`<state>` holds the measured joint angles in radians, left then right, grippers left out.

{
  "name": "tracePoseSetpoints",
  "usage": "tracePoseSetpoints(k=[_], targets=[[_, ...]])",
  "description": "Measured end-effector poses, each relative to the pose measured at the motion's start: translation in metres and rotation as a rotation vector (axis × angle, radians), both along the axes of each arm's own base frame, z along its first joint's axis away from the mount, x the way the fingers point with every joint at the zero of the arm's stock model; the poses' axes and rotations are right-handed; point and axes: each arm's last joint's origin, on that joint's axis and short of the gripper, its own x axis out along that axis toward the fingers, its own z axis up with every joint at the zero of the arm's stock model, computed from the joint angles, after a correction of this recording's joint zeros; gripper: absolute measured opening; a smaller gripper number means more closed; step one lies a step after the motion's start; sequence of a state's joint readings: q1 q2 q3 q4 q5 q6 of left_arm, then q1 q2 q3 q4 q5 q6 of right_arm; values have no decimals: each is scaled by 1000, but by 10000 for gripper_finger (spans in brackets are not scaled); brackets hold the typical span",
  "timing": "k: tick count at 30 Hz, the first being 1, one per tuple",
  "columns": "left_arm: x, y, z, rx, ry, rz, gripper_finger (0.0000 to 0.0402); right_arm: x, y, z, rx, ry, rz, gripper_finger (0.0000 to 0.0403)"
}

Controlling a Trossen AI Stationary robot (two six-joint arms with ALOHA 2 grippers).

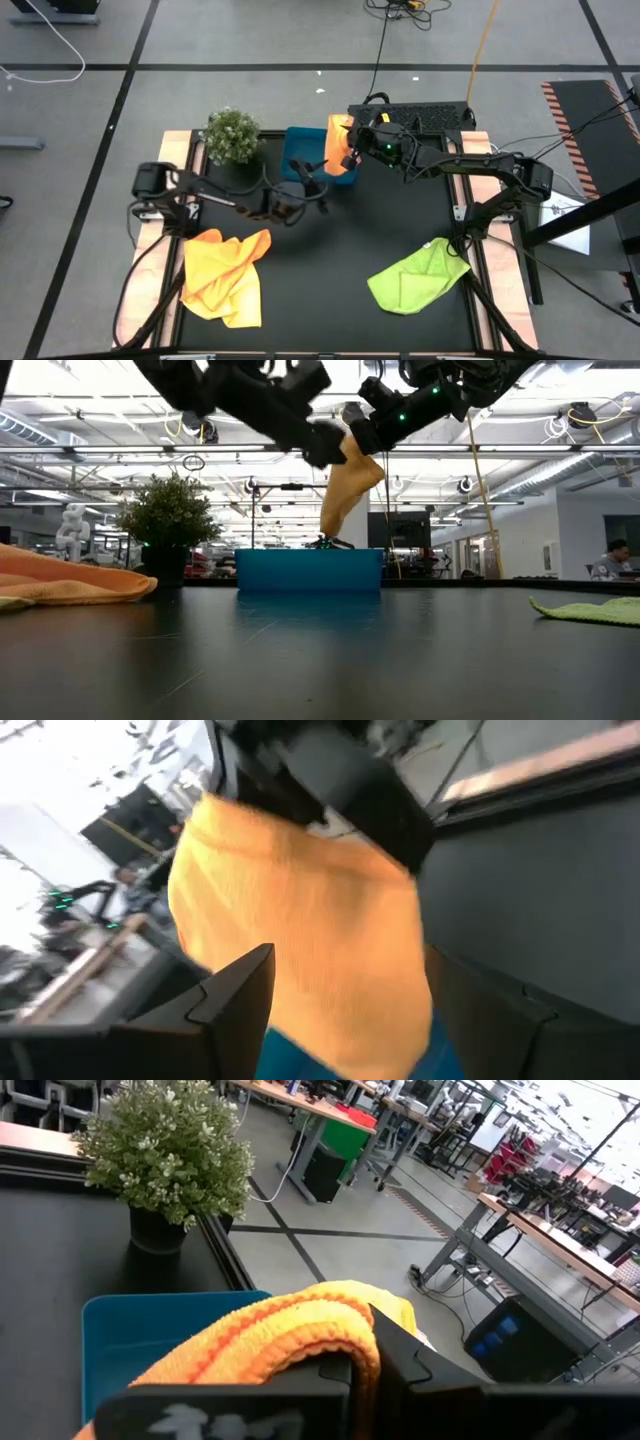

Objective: Fold microfiber towels
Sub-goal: Put the right orange microfiber towel into the blue bin

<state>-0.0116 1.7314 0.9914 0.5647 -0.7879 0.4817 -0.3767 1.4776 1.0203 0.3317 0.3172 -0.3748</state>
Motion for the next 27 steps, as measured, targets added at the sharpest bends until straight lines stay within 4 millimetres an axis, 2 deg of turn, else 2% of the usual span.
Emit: tracePoseSetpoints(k=[13,19,27], targets=[[23,1,-44,99,-17,2,262,0,0,1,15,-22,-4,0],[31,12,-51,161,-8,42,262,0,0,1,34,-40,-6,0],[50,31,-59,225,63,122,261,0,0,1,40,-54,-6,0]])
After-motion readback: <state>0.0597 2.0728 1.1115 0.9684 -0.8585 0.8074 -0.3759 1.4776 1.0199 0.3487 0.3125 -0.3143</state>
